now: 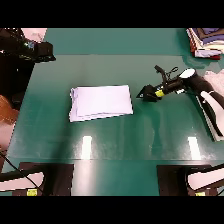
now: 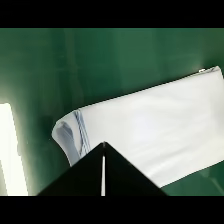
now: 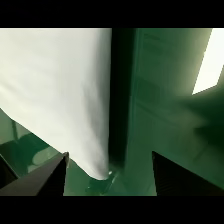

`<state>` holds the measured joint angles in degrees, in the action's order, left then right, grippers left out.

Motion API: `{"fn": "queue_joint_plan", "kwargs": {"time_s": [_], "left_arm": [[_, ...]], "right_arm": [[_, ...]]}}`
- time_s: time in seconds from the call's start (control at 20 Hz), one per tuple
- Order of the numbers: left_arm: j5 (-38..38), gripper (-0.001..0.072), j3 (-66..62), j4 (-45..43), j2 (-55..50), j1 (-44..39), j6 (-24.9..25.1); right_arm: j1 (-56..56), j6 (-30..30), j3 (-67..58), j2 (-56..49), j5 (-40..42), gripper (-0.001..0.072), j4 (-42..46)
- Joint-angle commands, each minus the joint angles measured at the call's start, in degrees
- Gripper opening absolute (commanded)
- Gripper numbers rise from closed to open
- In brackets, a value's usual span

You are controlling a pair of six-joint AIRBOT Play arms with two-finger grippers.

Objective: Fold the shirts.

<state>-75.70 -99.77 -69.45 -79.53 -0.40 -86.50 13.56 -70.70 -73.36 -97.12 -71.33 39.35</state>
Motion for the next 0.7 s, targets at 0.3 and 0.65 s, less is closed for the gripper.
{"fn": "queue_joint_plan", "kwargs": {"time_s": [0.3, 0.65], "left_arm": [[0.70, 0.0031, 0.31, 1.03, -0.13, 0.04, -0.04], [0.20, 0.0031, 0.31, 1.40, -0.13, -0.50, -0.09]], "right_arm": [[13.62, -0.02, -13.35, -15.23, 2.01, 0.0444, -9.81], [14.05, 0.46, -26.34, -17.53, 2.60, 0.0017, -6.86]]}}
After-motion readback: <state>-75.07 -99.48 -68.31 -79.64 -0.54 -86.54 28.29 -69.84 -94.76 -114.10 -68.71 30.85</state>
